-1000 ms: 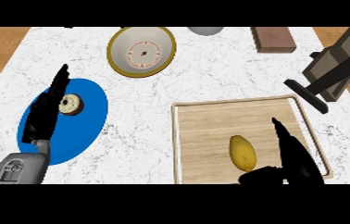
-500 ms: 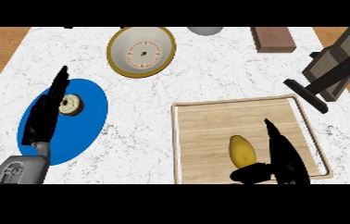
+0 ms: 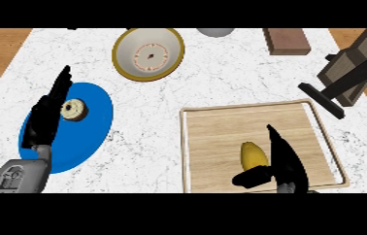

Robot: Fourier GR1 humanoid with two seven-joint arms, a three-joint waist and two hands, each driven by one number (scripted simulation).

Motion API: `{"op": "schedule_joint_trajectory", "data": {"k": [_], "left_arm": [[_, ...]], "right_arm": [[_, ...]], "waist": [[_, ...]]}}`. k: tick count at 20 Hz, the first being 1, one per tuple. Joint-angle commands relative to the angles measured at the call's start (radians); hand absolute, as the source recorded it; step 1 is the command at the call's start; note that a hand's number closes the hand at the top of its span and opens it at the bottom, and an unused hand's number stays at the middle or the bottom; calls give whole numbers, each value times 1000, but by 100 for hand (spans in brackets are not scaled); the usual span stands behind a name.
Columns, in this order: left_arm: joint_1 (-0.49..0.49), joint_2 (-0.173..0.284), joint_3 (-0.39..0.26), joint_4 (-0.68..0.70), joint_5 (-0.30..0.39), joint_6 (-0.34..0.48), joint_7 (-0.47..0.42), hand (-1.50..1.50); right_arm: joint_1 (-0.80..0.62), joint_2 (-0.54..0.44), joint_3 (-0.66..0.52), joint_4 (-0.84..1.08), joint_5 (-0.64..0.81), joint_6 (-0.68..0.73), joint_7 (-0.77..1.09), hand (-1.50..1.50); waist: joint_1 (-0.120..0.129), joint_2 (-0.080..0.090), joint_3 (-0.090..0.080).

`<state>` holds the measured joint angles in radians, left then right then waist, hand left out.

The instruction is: Pick the lemon from the tray and place it in the tiered basket

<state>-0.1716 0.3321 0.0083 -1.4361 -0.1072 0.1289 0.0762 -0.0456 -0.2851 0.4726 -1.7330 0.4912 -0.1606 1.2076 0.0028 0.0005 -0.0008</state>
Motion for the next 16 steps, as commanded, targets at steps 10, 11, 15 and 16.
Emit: {"op": "schedule_joint_trajectory", "data": {"k": [10,11,15,16], "left_arm": [[-8,-36,0,21,-39,20,-25,0],[14,-33,7,2,-30,13,-11,0],[47,-45,9,-9,-27,5,-47,0],[-4,-17,30,28,-10,-31,-23,0]], "right_arm": [[-113,56,40,57,13,213,144,150],[-24,30,47,77,18,178,54,150],[-66,131,-11,22,37,128,132,150],[-8,128,-21,60,38,82,39,150]], "waist": [[0,0,0],[-2,-1,0],[-3,-2,0],[-7,0,0]]}}
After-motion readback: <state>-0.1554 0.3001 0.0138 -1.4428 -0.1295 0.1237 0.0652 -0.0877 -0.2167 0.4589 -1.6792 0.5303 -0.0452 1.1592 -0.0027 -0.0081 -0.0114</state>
